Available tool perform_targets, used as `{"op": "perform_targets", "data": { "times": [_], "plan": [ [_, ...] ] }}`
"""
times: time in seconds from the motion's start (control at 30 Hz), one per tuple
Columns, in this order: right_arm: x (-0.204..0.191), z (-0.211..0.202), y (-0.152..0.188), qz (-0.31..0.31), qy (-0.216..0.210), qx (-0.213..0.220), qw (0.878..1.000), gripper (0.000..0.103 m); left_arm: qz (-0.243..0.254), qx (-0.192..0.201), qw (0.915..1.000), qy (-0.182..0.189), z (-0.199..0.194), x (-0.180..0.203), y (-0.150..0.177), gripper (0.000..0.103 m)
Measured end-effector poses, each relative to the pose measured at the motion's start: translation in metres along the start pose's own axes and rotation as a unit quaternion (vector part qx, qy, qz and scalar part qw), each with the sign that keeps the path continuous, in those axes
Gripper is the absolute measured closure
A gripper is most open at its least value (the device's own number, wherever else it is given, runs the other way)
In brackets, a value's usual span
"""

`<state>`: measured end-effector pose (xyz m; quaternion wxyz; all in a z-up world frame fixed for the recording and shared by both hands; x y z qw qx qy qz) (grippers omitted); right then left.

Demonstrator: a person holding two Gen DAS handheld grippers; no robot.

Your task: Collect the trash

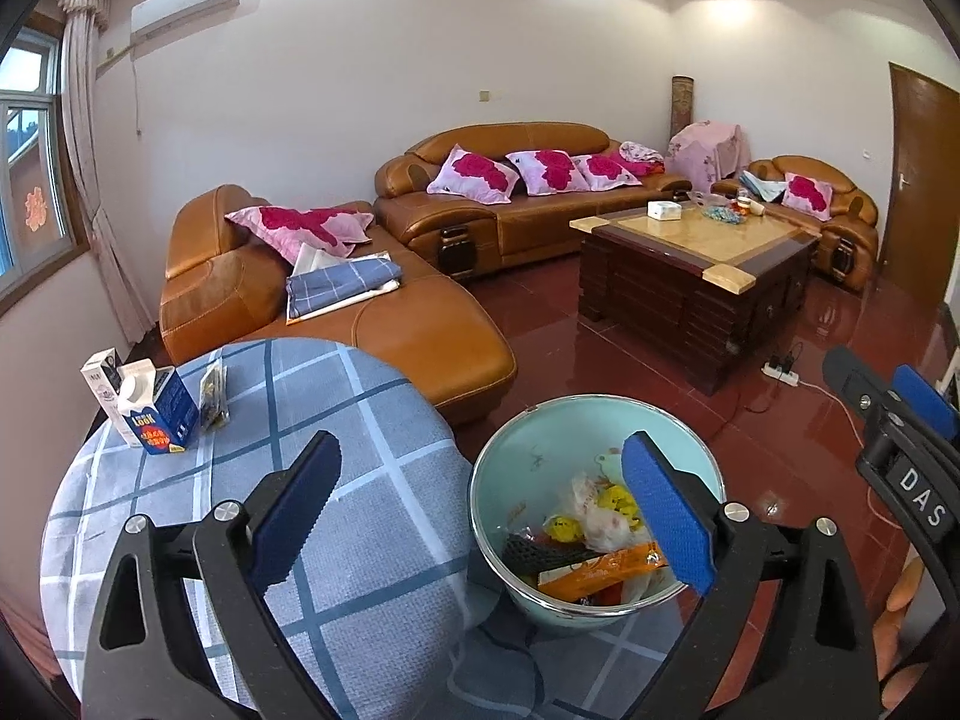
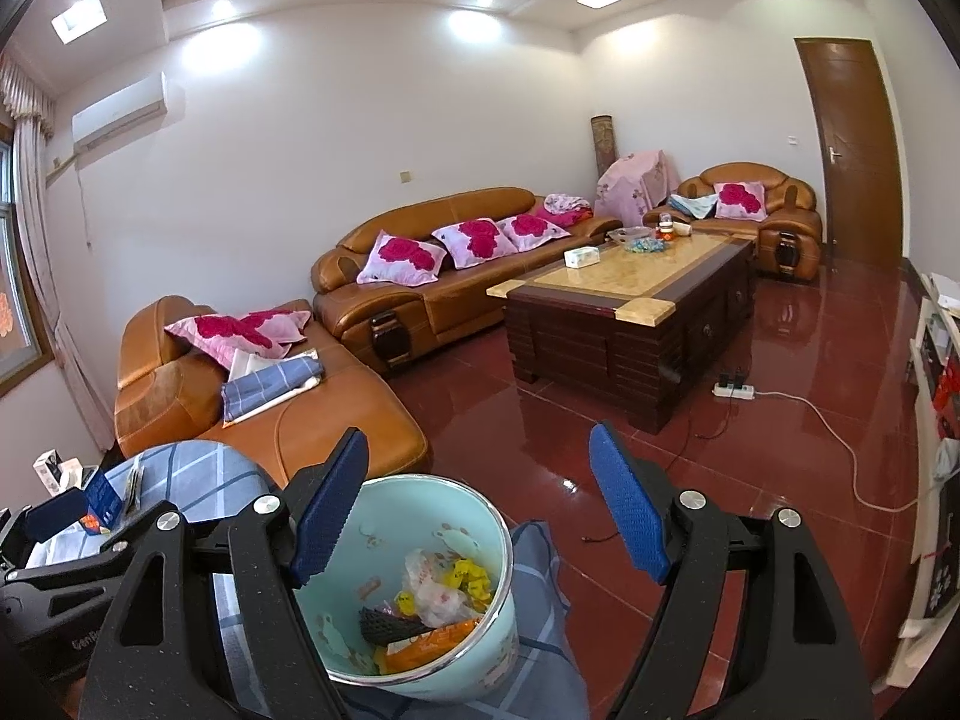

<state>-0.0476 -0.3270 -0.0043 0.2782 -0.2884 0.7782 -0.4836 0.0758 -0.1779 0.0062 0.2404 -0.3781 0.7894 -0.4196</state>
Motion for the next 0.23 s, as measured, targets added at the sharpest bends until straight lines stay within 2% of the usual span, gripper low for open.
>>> {"op": "perform_targets", "data": {
  "times": [0.23],
  "plan": [
    [-0.003,0.0,0.0003,-0.001,-0.002,-0.001,1.0,0.027,-0.012,0.002,0.9999,-0.005,-0.0017,-0.0063,-0.0008,0.007]
  ]
}}
Point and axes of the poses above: each gripper's, at about its wrist camera, not at the fingertips, and z roughly the way its jaws point, x to its right, y to its underside, the point moved 6 cm from there along z, roughly the way its jaws point, and after that the axes turned 4 degrees about y, right-handed, at the moved point
